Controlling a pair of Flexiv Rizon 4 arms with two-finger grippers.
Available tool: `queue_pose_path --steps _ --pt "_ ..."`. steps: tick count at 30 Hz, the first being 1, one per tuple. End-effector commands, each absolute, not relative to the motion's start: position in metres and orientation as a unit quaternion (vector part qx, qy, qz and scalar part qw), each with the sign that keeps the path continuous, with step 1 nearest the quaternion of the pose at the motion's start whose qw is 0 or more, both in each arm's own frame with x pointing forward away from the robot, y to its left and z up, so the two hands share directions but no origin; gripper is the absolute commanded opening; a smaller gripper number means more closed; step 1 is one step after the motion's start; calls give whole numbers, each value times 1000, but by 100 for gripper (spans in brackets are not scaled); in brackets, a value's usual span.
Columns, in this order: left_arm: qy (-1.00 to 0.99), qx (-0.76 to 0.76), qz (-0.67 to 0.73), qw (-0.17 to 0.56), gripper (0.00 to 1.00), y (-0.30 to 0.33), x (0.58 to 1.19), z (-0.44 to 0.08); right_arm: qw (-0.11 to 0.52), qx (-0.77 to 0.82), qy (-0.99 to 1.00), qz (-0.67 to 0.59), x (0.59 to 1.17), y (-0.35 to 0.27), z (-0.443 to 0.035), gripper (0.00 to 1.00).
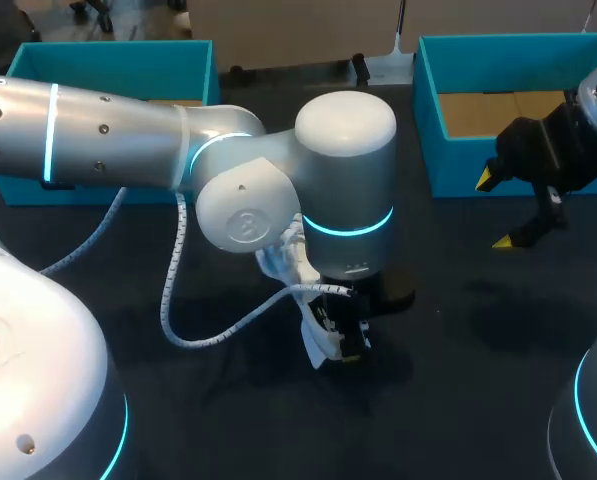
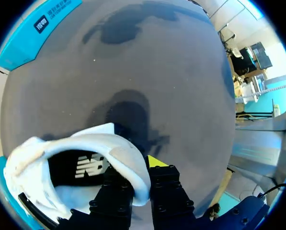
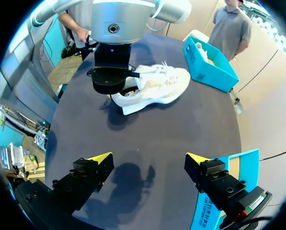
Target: Take the shoe out of the shoebox, open the shoe tongue, remove and reinsert the insole, then place the shoe into the shoebox
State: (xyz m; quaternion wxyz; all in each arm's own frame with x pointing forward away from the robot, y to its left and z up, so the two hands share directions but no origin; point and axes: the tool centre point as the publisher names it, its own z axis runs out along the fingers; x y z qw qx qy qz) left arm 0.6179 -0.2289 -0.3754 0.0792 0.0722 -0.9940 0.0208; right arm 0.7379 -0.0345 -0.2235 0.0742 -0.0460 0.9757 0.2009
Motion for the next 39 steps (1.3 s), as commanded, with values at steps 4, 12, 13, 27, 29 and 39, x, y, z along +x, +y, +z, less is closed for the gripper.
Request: queue_pose_path --steps 4,12,13,27,29,39 --pt "-995 59 14 86 0 -229 612 -356 75 -45 976 199 738 -34 -224 100" --pt "-995 24 15 97 0 -216 609 -313 75 -45 976 199 738 -34 -224 100" --pt "-995 15 20 101 0 -215 609 -305 75 -45 976 199 738 -34 -224 100" --pt "-992 -71 16 99 0 -193 620 -190 75 -45 976 199 738 -34 -224 100" --pt "-990 -83 24 107 0 -190 623 -180 75 -45 976 199 738 -34 -224 100" --pt "-978 -125 48 157 0 -178 644 -152 75 -45 976 199 738 -34 -224 100"
